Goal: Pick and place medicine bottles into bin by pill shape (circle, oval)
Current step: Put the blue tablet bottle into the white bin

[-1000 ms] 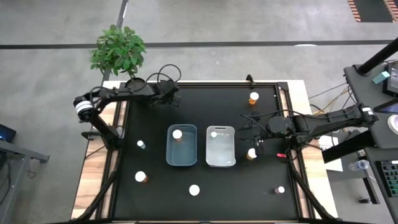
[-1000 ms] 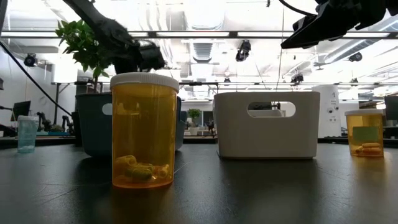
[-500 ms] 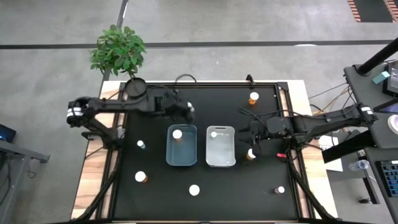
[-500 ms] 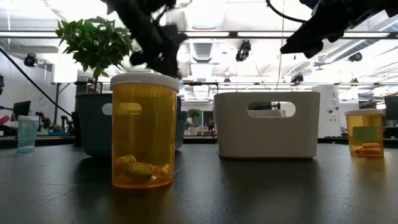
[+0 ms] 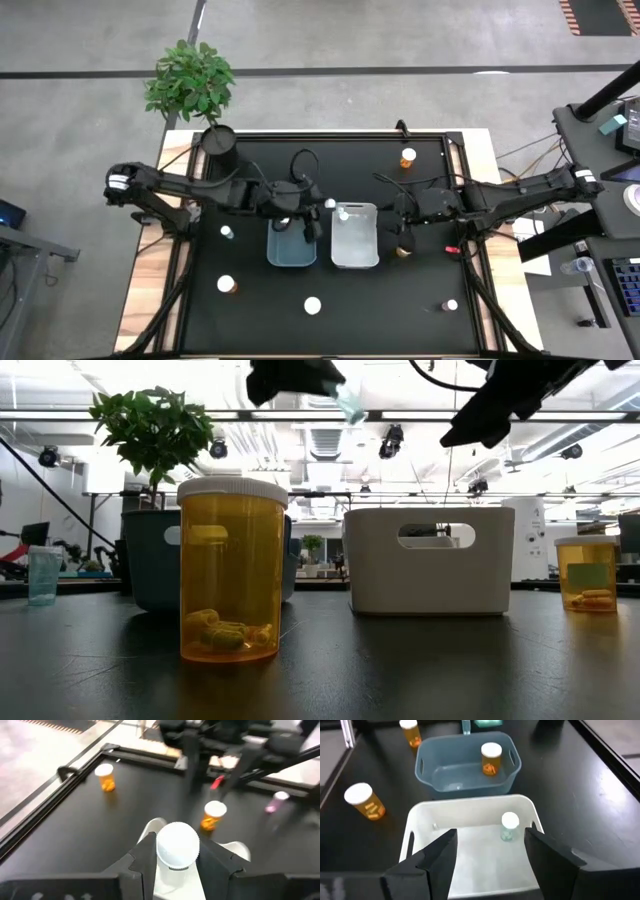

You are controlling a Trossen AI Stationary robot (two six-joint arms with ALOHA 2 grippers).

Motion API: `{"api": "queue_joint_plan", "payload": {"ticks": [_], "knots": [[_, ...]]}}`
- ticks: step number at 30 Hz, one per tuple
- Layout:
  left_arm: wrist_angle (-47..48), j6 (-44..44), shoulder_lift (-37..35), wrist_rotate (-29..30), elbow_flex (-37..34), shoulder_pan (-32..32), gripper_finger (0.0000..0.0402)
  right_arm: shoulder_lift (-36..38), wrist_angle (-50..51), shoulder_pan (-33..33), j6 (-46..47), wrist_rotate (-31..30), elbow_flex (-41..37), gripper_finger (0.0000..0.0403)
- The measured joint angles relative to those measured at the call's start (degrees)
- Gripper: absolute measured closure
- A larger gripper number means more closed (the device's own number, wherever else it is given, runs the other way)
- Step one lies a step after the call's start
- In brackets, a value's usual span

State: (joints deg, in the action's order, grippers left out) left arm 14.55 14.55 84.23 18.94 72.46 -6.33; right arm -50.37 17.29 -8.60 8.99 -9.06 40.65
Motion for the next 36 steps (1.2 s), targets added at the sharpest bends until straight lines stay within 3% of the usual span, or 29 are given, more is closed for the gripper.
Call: {"api": "queue_joint_plan", "payload": {"ticks": [9,20,26,36], "knots": [[0.0,1.6,3.6,-0.2,3.3,-1.3,0.0304,3.4,5.2,0.0,-1.7,0.0,0.8,0.0192],[16.3,3.1,17.8,-1.6,22.6,-2.6,0.0304,7.8,3.2,0.0,-8.7,0.0,-0.3,0.02],[20.8,4.7,25.9,-2.5,29.7,-2.9,0.0304,9.2,3.2,0.0,-11.1,0.0,-0.4,0.02],[22.1,4.2,36.8,0.1,32.5,-2.4,0.0304,9.5,3.0,0.0,-11.8,0.0,-2.9,0.02]]}}
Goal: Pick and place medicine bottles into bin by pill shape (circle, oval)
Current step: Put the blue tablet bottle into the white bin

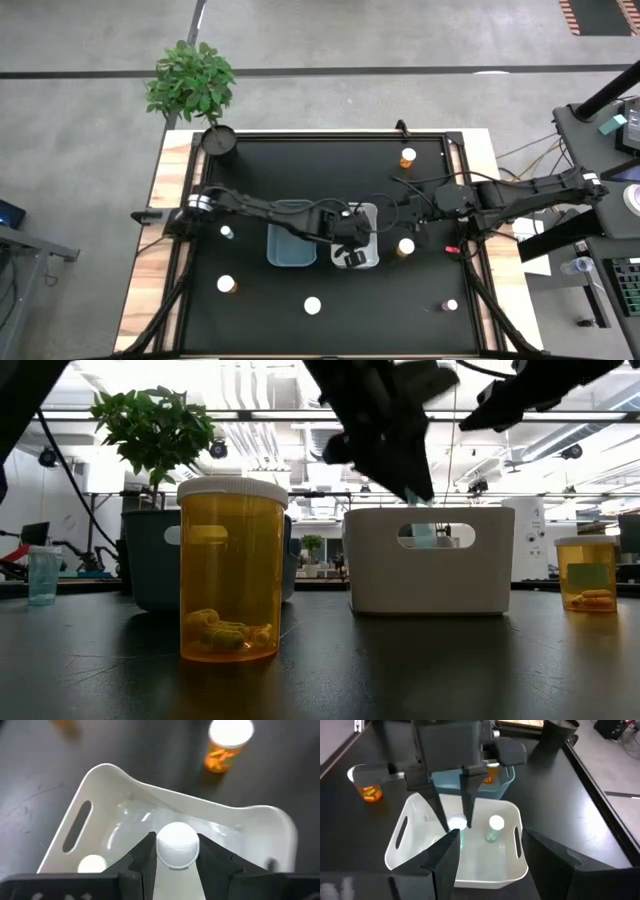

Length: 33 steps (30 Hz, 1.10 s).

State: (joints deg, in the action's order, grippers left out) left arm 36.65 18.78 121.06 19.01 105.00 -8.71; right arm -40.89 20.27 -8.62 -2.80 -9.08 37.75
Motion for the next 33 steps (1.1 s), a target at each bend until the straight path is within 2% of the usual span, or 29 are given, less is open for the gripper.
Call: {"api": "queue_joint_plan", "payload": {"ticks": [4,14,33], "knots": [[0.7,-1.6,1.6,1.3,0.0,0.1,0.0304,0.3,-1.9,0.0,-1.1,0.0,-1.4,0.02],[10.4,1.3,1.6,3.6,0.0,0.8,0.0304,0.5,-3.0,0.0,-1.6,0.0,-1.4,0.02],[8.4,6.6,1.6,3.5,-1.6,0.8,0.0304,0.3,-3.1,0.0,-1.9,0.0,-1.4,0.02]]}}
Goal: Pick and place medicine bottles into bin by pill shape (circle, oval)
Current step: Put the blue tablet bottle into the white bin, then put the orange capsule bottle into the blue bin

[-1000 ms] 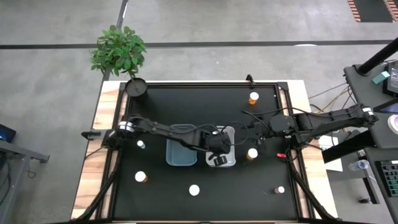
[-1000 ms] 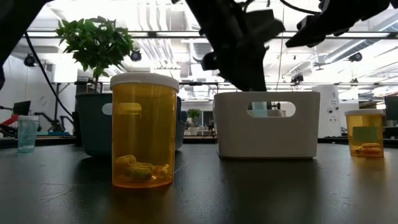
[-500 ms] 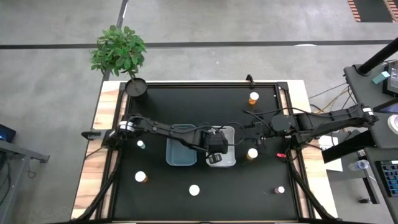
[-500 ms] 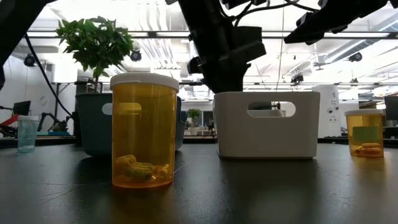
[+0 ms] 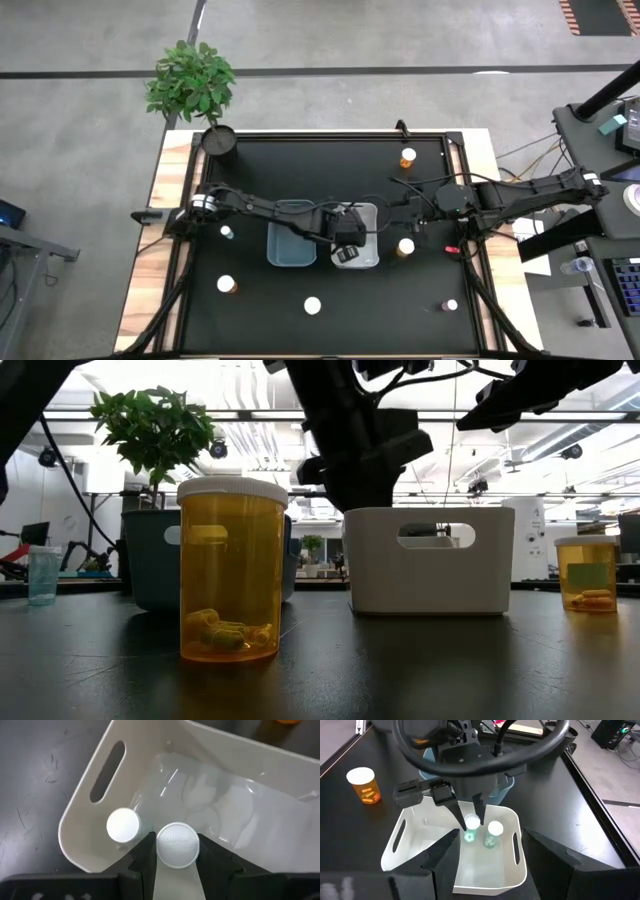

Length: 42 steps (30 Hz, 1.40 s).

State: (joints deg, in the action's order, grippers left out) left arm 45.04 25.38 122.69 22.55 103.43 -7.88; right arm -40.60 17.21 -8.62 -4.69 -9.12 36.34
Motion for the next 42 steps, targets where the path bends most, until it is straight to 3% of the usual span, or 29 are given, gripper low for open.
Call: {"api": "queue_joint_plan", "payload": {"ticks": [15,25,31,42], "knots": [[-1.5,1.3,0.1,0.0,-1.9,-0.1,0.0301,0.0,-0.4,0.0,0.1,0.0,0.0,0.02],[-2.5,1.3,0.1,0.0,-2.6,-0.1,0.024,0.0,-0.4,0.0,0.1,0.0,0.0,0.02],[-2.0,1.3,-0.1,0.0,-2.5,-0.1,0.0229,0.0,-0.4,0.0,0.2,0.0,0.0,0.02],[-0.4,0.8,-7.2,-0.8,-2.4,-0.1,0.0228,0.0,-0.4,0.0,0.5,0.0,0.0,0.02]]}}
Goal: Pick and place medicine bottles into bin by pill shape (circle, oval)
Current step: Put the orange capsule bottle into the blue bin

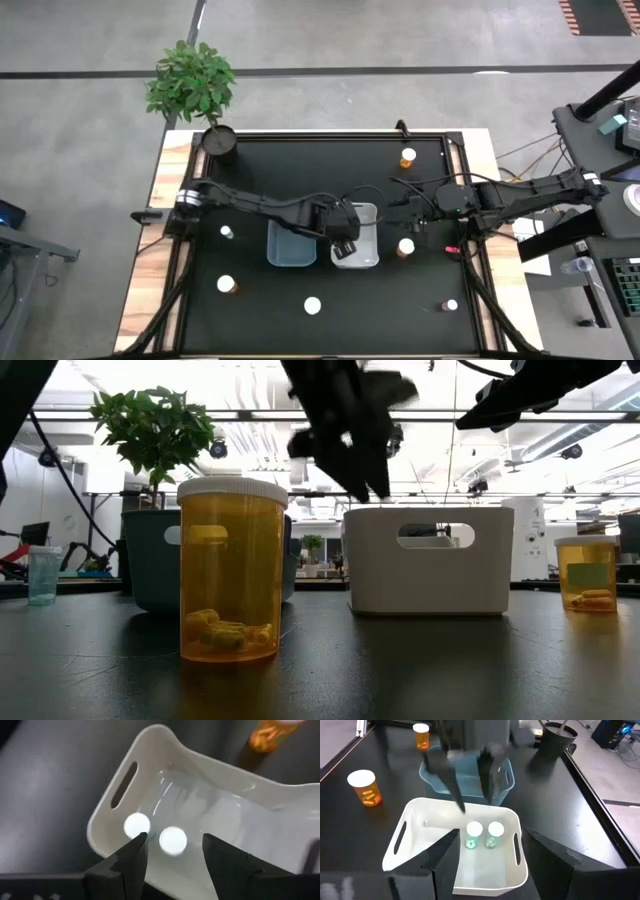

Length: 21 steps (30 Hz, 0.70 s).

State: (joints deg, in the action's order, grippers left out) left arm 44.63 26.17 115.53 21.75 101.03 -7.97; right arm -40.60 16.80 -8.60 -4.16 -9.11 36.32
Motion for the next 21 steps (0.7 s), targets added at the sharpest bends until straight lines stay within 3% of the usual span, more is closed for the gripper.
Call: {"api": "queue_joint_plan", "payload": {"ticks": [14,21], "knots": [[1.3,1.1,-11.8,-13.6,-0.2,-2.4,0.0228,-0.4,-0.8,0.0,-0.2,0.0,0.0,0.02],[2.7,9.8,-13.5,-23.9,-0.2,-6.5,0.0228,-0.4,-0.8,0.0,-0.4,0.0,0.0,0.02]]}}
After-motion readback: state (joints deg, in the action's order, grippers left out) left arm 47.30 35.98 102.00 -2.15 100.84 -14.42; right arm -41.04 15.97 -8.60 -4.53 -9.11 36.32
